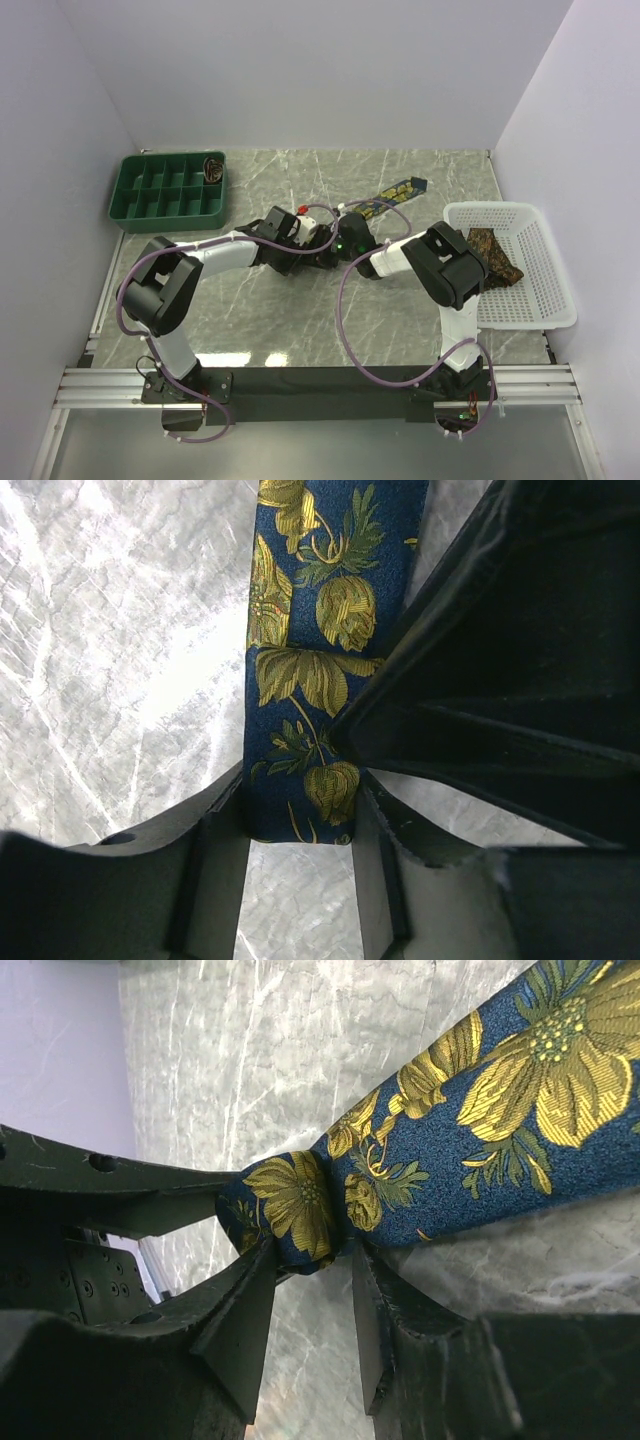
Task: Roll the ties
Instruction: Roll the tie
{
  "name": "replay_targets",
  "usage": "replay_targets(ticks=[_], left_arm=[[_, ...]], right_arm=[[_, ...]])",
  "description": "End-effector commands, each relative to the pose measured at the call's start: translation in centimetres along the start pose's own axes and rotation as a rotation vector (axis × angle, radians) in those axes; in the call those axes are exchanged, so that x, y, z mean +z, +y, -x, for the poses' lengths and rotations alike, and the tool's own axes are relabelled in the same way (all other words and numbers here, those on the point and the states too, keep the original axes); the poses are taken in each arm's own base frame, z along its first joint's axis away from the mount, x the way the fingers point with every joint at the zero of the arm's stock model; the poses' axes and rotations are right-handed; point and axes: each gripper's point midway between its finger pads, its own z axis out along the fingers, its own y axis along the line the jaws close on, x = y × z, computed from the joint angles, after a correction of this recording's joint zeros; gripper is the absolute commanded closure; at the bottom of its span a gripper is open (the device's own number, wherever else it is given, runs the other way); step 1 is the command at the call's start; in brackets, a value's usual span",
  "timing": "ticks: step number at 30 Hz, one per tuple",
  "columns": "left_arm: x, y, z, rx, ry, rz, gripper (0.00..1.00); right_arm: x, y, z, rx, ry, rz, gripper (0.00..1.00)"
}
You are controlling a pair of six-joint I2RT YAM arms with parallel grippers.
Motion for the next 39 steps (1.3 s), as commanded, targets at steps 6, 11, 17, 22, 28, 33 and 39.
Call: replay_targets(ticks=[6,11,17,22,28,33,39], left_arm=[[-0.6,-1.0,-0.1,-0.006,0.015,-0.051,0.50],[-0.7,-0.5,0.5,-0.081,-0.011,-0.027,0.39],[-2.6,0.1,3.1,-0.283,-0.142,-0.037,0.07],[-4.4,-0.1,3.3,-0.304,-0.199,-0.051,0.06],[-5.9,1.2,3.1,-0.503,-0.238,0.029,0.04],[-6.0,1.3,1.1,-0.917,-0.330,0.026,0.03],[-5.5,1.5,1.3,-1.106,-0.452,-0.018,0.05]], right_arm=[[0.6,-1.0,-0.9,0.004,0.029,0.039,0.82],[0.6,-2.8,-1.8,0.040,0.048,-0.008,1.00],[0.5,-4.4,-2.1,0.046,0.062,-0.085,1.00],[0.7,-4.4,-2.1,0.051,0.074,-0.094,1.00],[0.8,-4.0,-1.8,0.060,0.084,-0.100,1.00],[0.8,-4.6,-1.9,0.070,0.094,-0.140,1.00],[0.5,-4.8,-1.9,0.077,0.097,-0.175,1.00]])
